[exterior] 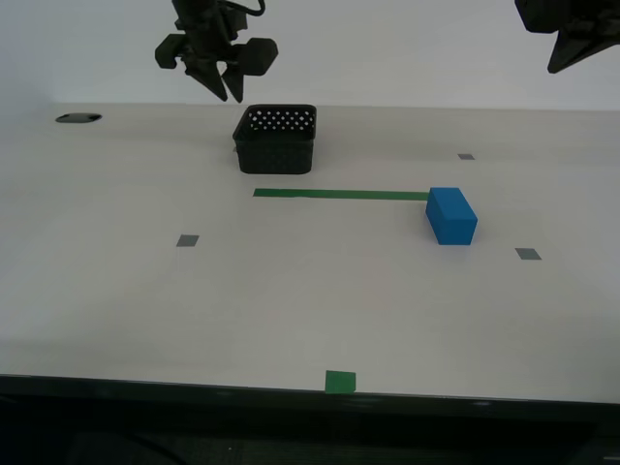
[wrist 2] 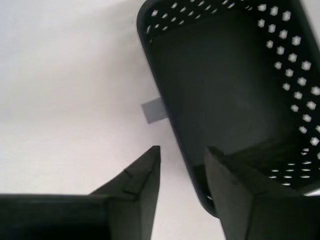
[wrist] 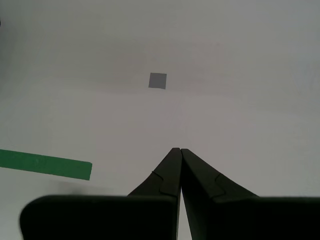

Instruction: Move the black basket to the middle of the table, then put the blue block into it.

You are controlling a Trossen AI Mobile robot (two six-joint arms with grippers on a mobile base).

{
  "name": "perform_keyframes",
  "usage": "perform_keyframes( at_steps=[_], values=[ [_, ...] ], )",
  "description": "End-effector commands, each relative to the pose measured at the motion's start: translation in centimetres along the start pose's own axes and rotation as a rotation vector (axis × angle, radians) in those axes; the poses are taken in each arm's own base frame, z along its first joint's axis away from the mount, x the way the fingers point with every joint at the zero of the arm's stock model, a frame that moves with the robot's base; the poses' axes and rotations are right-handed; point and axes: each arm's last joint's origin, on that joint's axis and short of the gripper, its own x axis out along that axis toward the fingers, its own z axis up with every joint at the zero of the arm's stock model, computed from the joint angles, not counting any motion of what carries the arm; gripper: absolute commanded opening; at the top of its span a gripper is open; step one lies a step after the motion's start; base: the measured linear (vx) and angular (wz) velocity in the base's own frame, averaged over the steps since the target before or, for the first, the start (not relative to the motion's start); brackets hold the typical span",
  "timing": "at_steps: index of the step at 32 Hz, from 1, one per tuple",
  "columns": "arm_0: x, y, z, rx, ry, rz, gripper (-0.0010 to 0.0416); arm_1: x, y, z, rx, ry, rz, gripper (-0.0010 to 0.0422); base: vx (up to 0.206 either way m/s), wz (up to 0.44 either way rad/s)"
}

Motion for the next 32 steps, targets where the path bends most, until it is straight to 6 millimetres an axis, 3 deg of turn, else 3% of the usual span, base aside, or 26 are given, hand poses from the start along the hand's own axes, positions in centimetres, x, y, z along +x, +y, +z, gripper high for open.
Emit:
perform_keyframes(
  at_steps=[1,4,7,11,14,18,27,32],
  values=[
    [0.0,0.0,0.0,-0.002,0.002,0.002,0.0000,0.5,0.0,-0.1,-0.005,-0.018,0.024,0.0187,0.000,0.000],
    [0.0,0.0,0.0,-0.003,0.001,0.003,0.0000,0.5,-0.1,0.1,-0.020,-0.038,0.023,0.0215,0.000,0.000],
    [0.0,0.0,0.0,-0.003,-0.001,0.002,0.0000,1.8,-0.1,-0.1,-0.039,-0.039,0.023,0.0228,0.000,0.000],
    [0.0,0.0,0.0,-0.003,0.000,0.003,0.0000,5.1,-0.2,-1.2,-0.050,0.042,0.019,0.0228,0.000,0.000],
    [0.0,0.0,0.0,-0.004,-0.001,0.002,0.0001,6.3,-0.2,-1.6,-0.059,0.051,0.019,0.0228,0.000,0.000],
    [0.0,0.0,0.1,-0.005,-0.008,0.002,0.0000,6.4,-0.4,-1.0,-0.062,-0.010,0.021,0.0227,0.000,0.000],
    [0.0,0.1,0.2,-0.008,-0.022,0.002,0.0000,6.6,-0.4,-0.7,-0.086,-0.053,0.020,0.0161,0.000,0.000],
    [0.0,0.1,0.2,-0.008,-0.022,0.002,0.0001,6.6,-0.9,-0.8,-0.104,-0.045,0.016,0.0103,0.000,0.000]
  ],
)
